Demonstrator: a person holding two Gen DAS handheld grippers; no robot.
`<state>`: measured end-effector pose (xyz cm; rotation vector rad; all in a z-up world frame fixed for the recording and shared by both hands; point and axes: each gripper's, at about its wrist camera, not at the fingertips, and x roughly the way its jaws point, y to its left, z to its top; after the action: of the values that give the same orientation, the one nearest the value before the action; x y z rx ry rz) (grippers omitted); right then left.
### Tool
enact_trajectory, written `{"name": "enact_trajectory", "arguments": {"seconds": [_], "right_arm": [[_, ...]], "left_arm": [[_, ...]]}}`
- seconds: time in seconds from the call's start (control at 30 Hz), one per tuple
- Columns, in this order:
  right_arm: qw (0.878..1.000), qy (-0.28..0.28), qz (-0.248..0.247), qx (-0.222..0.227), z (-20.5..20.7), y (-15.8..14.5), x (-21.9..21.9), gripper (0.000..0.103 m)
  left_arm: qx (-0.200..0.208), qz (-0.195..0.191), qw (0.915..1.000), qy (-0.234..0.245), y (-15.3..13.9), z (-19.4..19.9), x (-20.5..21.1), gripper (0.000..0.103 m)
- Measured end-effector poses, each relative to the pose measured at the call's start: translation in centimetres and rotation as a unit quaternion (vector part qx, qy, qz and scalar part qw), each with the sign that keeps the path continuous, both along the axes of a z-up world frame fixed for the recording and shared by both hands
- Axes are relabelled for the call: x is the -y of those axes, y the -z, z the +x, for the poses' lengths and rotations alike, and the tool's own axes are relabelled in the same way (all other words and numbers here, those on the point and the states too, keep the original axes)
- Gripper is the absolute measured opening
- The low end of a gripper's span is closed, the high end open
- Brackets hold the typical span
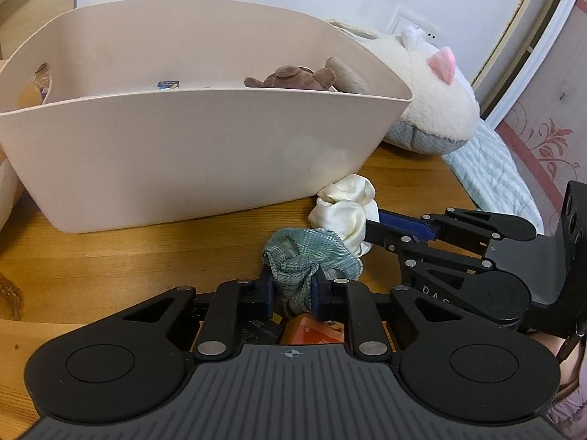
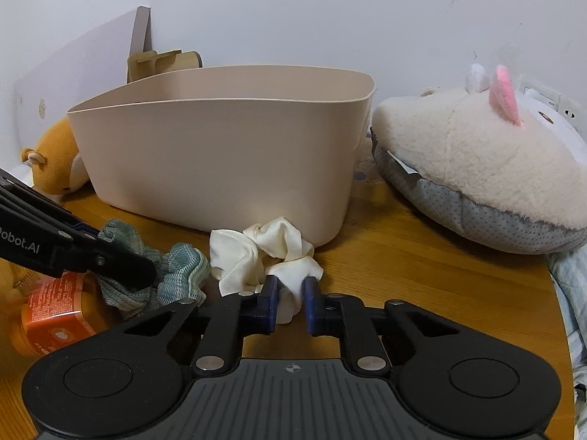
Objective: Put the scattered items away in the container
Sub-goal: 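Grasp the green checked cloth with the left gripper while the right grasps the white scrunchie, then carry the green cloth and white scrunchie over the basket with both grippers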
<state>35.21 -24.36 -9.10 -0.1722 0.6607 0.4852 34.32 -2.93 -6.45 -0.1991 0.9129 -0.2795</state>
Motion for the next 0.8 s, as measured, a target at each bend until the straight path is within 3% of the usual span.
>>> {"name": "enact_trajectory", "arguments": {"seconds": [0.43,0.8], "right_arm": [[1.0,-0.014,-0.013,0.006,-0.3,-0.1,-0.2,0.004],[0.999,-0.021,-0.017,0.03,-1.7,-1.0,0.1,0.002]], "left_arm": [[0.001,-0.004,1.0,0.0,0.0,0.0,-0.4,0.018],[0.01,-0.002,0.9999,0.006,-0.7,-0.8,0.0,0.013]]}}
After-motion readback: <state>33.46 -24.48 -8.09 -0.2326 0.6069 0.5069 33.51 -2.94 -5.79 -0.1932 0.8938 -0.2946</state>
